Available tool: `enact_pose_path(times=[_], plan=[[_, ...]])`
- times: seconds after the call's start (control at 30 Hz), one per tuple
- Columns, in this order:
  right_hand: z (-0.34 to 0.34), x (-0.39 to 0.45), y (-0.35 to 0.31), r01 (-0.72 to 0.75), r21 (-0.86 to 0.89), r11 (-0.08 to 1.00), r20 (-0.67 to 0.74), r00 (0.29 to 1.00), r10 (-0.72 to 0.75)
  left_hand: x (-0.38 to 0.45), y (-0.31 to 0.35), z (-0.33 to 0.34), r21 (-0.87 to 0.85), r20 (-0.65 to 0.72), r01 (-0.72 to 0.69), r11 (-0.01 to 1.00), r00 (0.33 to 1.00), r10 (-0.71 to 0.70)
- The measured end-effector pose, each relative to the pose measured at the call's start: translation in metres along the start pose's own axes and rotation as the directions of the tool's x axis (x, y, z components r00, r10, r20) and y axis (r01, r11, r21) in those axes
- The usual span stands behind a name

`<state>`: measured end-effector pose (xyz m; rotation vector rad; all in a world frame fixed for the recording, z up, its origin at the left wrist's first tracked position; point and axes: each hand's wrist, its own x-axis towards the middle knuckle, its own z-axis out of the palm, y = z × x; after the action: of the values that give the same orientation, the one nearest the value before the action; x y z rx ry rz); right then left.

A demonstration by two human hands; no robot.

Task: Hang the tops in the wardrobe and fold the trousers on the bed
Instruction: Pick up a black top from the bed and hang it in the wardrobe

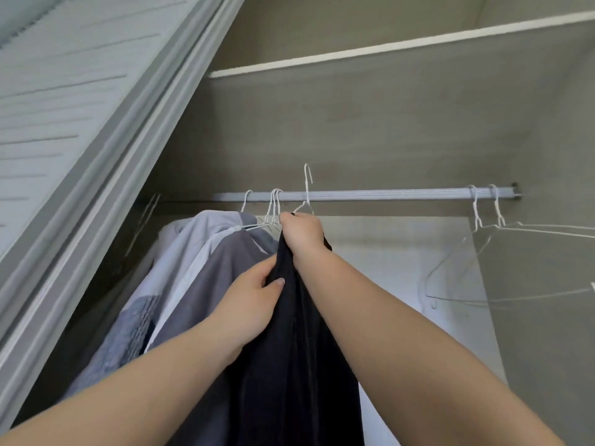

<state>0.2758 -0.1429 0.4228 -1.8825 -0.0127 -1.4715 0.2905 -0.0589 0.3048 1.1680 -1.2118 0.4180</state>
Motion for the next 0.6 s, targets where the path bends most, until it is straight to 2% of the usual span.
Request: enact_pose_path(times=[0.13, 0.27, 0.33, 0.43, 0.6], plan=[[0.016, 0.03, 0.016, -0.055, 0.015, 0.998, 0.04, 0.998, 0.055, 0.012, -0.01, -0.003, 0.007, 0.016, 0.008, 1.0, 1.0, -0.008], [0.032, 0.033, 0.048, -0.094, 0.006, 0.996, 0.142, 0.986, 0.093, 0.007, -0.032, -0.003, 0.035, 0.006, 0.105, 0.994, 0.994, -0.105], [0.037, 0.028, 0.06, -0.062, 0.008, 0.998, 0.189, 0.98, 0.059, -0.002, -0.039, -0.002, 0.036, -0.048, 0.179, 0.983, 0.983, -0.177], [0.043, 0.009, 0.066, -0.034, 0.105, 0.994, 0.233, 0.973, 0.008, -0.018, -0.04, -0.002, -0.078, -0.079, 0.247, 0.966, 0.964, -0.253], [0.046, -0.039, 0.062, 0.059, 0.272, 0.961, 0.184, 0.976, -0.113, -0.052, -0.036, -0.017, -0.178, -0.109, 0.275, 0.945, 0.949, -0.296]])
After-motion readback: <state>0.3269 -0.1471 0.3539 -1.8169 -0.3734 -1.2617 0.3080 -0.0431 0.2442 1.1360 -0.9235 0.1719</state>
